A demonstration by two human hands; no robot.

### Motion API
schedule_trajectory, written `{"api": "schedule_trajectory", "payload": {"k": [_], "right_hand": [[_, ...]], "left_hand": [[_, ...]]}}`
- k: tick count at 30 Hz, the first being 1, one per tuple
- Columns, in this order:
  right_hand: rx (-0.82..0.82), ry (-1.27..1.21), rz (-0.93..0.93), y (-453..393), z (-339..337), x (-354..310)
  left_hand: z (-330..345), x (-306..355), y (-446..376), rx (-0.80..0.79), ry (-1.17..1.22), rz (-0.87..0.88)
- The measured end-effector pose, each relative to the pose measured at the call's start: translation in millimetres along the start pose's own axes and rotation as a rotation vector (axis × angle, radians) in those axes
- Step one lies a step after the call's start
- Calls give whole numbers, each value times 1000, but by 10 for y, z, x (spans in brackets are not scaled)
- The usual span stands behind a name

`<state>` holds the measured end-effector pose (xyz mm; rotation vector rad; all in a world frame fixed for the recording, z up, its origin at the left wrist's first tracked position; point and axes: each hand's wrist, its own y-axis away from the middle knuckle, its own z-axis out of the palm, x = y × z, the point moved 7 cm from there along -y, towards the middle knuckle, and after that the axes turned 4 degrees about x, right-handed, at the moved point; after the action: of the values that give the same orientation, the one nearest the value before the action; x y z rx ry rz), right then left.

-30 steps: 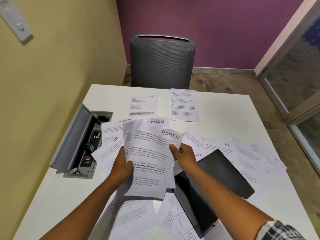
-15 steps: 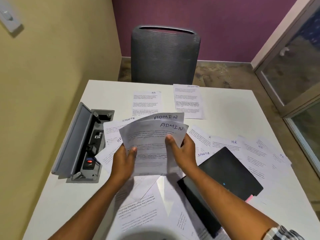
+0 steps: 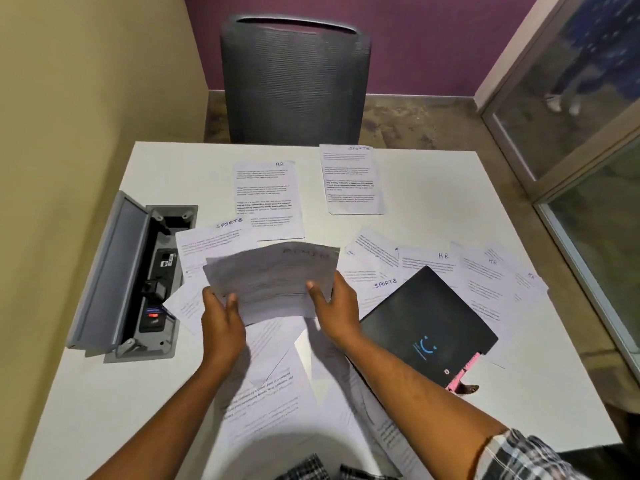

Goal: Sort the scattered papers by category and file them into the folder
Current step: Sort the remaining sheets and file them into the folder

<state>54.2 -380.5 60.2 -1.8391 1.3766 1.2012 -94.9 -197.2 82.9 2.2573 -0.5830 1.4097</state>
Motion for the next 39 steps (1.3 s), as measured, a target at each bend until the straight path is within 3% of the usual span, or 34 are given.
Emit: {"api": "schedule_trajectory", "payload": {"k": [6, 11, 14, 17, 21, 25, 33, 39], "right_hand": [[15, 7, 105, -116, -394, 368], [233, 295, 269, -5, -1360, 1100], [346, 536, 481, 215, -2036, 1506], [361, 614, 708, 435, -2442, 1921], [348, 380, 977, 674, -2667, 2371], [323, -12, 991, 715, -2629, 2578], [237, -263, 1053, 786, -2511, 2815], [183, -255, 1053, 713, -2405, 3392]], "left_hand": [[-84, 139, -82, 113, -91, 57], [-129, 191, -14, 202, -125, 3], [-30, 76, 113, 204, -148, -84], [148, -161, 277, 145, -211, -170], [412, -424, 497, 77, -265, -254], [565, -578, 698, 96, -261, -349], [645, -647, 986, 110, -296, -339], [460, -683, 1113, 135, -301, -335]]}}
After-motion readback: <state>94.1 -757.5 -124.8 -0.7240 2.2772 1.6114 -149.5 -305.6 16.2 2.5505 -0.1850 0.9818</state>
